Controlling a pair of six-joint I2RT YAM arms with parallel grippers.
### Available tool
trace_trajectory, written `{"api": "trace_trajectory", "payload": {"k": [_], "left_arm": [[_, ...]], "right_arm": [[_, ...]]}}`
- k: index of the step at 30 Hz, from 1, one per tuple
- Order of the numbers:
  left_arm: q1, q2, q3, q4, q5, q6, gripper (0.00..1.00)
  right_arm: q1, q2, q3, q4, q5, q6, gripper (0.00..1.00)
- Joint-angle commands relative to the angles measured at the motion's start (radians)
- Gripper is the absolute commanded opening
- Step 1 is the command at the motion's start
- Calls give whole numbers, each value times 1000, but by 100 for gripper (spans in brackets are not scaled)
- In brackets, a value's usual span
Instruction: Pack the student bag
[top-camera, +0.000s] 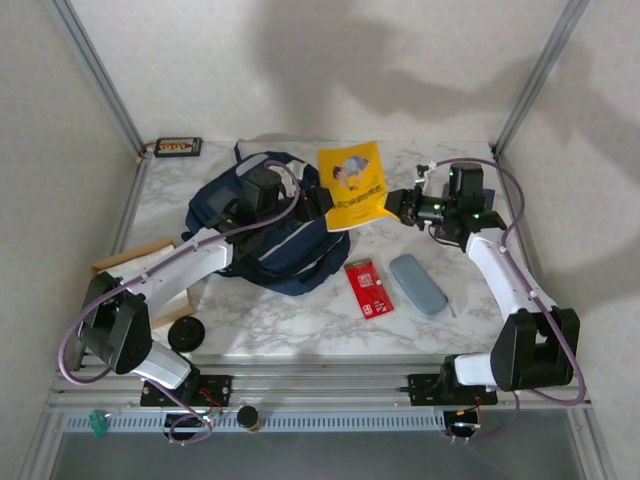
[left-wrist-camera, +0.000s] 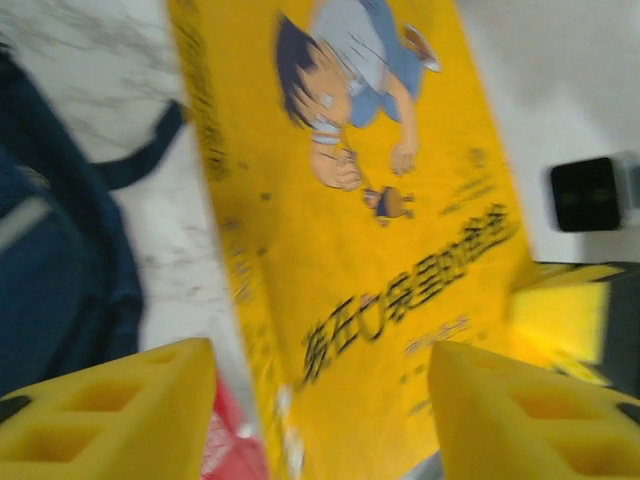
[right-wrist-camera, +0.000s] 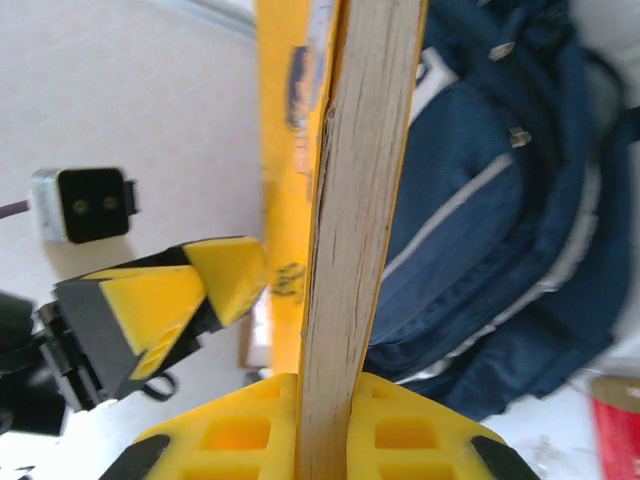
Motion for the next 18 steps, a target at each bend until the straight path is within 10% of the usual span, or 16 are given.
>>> {"api": "trace_trajectory", "payload": {"k": [1,18], "left_arm": [[-34,1,78,-323,-198,305,65],[-162,269,143,-507,-296,639,55]], "right_arm": [[-33,-74,58,-147,154,-105,0],[-131,-84,21,-226,234,-141,0]]}}
